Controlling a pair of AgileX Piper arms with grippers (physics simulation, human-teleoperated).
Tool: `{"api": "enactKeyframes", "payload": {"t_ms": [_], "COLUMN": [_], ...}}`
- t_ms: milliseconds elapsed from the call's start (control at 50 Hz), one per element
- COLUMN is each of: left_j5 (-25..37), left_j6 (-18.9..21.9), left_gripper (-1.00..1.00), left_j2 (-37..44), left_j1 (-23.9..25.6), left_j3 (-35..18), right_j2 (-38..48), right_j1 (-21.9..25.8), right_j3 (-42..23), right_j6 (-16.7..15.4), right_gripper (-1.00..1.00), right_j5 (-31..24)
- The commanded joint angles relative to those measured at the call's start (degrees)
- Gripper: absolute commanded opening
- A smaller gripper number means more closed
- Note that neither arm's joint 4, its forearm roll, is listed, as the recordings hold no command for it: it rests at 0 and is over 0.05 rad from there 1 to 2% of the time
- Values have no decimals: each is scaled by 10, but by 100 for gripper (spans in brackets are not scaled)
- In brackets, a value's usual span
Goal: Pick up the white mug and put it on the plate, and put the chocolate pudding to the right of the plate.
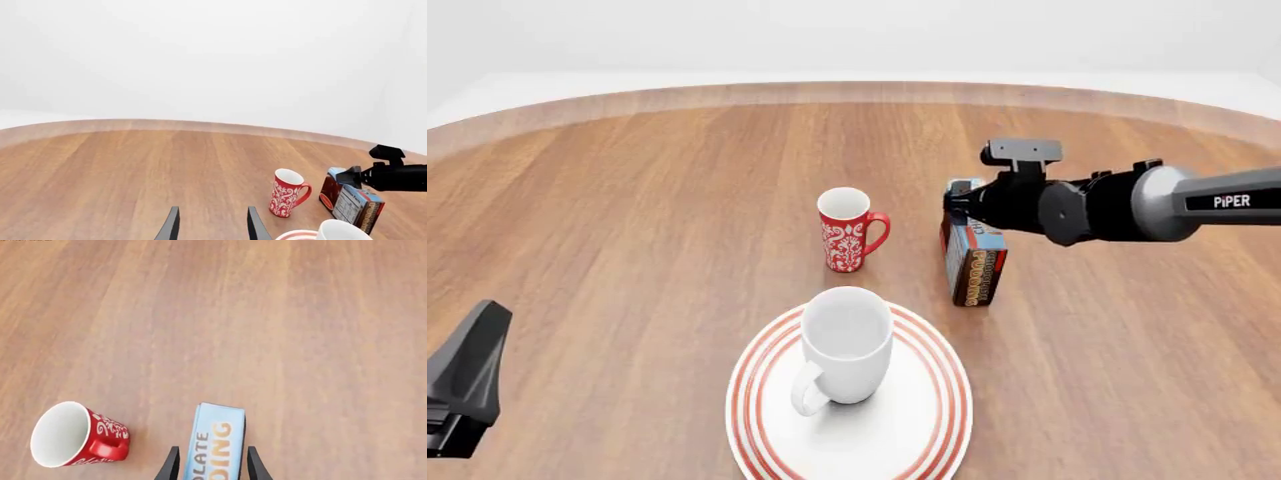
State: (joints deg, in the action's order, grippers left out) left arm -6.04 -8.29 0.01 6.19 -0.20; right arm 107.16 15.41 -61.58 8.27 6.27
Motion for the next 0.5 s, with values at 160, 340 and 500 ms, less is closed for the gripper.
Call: {"api": "enactKeyframes", "payload": {"t_ms": [160, 340, 500], "left_j5": [-1, -2, -2], "left_j6": [0, -1, -1], "left_gripper": [100, 100, 100], "left_j2": [0, 0, 0], "left_j1": [2, 2, 2], "left_j3": [0, 0, 0], "right_j2": [26, 36, 38], "right_j1": [-4, -7, -8], "right_j3": [7, 9, 10], "right_j6": [-7, -11, -10], "right_gripper": [100, 100, 100], "right_j5": [5, 10, 7]}}
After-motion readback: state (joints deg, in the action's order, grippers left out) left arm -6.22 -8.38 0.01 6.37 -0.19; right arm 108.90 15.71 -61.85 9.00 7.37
